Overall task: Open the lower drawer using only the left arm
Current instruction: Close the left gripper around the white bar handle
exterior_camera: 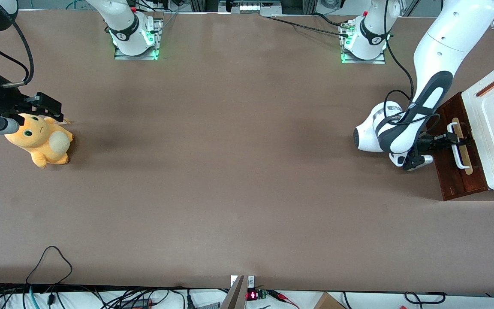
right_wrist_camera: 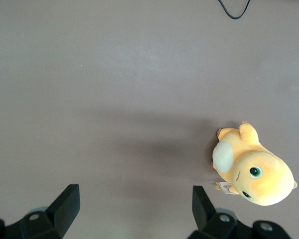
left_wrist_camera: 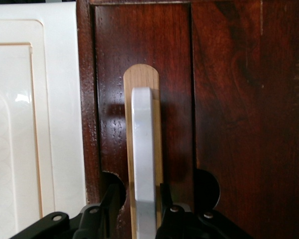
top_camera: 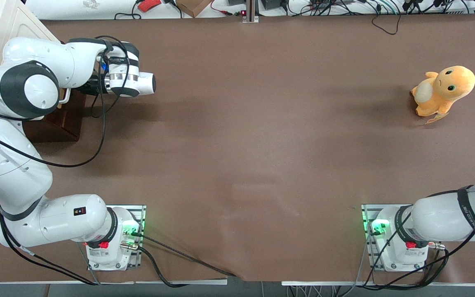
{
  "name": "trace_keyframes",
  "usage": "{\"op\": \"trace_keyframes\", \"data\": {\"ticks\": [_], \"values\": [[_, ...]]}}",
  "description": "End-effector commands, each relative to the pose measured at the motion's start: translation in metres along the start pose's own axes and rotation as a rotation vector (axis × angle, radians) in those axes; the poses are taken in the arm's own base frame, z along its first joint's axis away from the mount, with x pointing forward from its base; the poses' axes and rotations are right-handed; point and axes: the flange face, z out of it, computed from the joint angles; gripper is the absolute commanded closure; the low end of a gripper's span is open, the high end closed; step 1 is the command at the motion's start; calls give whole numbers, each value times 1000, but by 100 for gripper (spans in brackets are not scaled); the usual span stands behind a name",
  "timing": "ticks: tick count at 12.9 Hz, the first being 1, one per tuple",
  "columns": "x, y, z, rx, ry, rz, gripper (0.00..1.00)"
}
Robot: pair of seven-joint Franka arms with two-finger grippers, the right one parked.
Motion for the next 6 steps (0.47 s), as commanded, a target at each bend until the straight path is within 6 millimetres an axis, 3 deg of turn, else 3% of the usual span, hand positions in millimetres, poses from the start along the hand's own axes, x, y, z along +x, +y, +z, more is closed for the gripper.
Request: {"op": "trace_keyframes", "data": {"ticks": [1, 4, 6], "values": [[6, 2, 4, 14, 18, -9, 64], [6, 4, 5, 14, 20, -4, 68], [6, 4, 5, 16, 24, -4, 80]]}}
